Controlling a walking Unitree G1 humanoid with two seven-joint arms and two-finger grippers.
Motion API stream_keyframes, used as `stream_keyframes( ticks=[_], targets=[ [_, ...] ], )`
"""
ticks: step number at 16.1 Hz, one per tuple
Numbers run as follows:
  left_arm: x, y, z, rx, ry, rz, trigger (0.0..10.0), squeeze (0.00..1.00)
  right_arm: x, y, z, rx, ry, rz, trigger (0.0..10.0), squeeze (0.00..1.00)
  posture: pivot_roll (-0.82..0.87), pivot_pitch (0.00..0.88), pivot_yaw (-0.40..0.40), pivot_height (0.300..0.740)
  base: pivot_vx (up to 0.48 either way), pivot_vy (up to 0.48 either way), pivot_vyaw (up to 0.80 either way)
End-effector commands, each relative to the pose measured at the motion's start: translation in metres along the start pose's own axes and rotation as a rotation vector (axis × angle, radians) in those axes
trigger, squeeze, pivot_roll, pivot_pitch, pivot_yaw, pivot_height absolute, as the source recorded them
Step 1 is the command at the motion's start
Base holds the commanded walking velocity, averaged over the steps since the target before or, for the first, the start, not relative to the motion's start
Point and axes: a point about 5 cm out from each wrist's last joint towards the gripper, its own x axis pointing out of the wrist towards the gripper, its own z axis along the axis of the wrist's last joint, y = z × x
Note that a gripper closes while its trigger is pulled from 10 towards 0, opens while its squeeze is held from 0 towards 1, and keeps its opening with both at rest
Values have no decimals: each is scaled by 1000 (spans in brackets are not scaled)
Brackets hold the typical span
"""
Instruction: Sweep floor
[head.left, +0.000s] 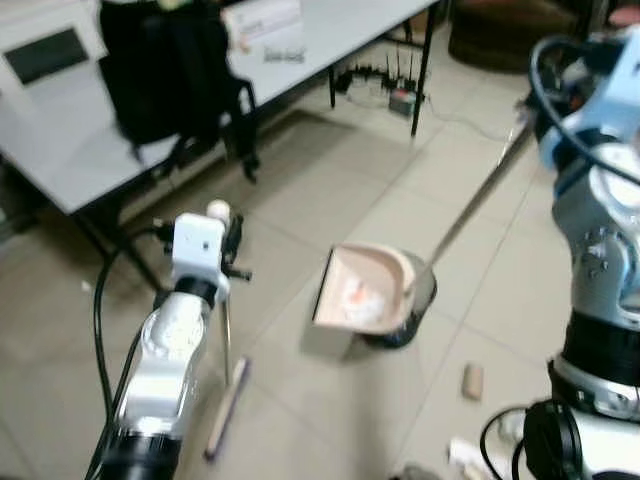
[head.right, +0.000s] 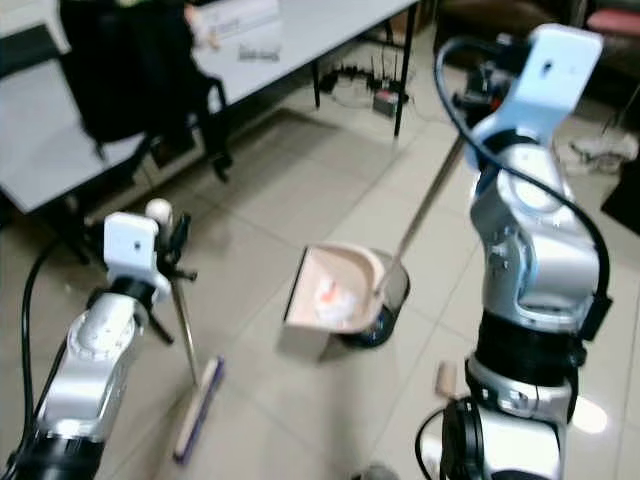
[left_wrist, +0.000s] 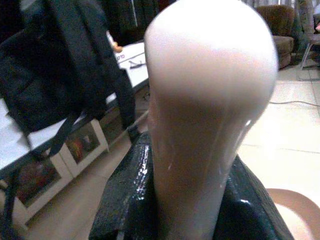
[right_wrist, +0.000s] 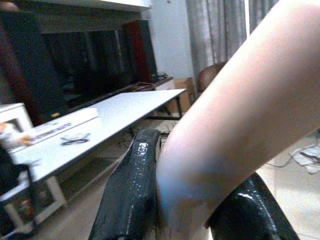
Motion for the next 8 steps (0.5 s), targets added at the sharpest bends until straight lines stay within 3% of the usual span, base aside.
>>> stream_keyframes(
  ticks=[1,5,8],
  targets=[
    [0,-3,7,9,-27,-10,10000,0,1,-5,12,16,-33,-26,10000,0,-106,0,68,740,446,0,-675],
    [-1,-5,7,7,-21,-17,10000,0,-2,-8,11,27,-22,-36,10000,0,-107,0,73,740,444,0,-800],
    [-2,-6,6,-5,-9,-30,10000,0,-3,-10,10,27,-22,-39,10000,0,-110,0,75,740,436,0,0]
  ],
)
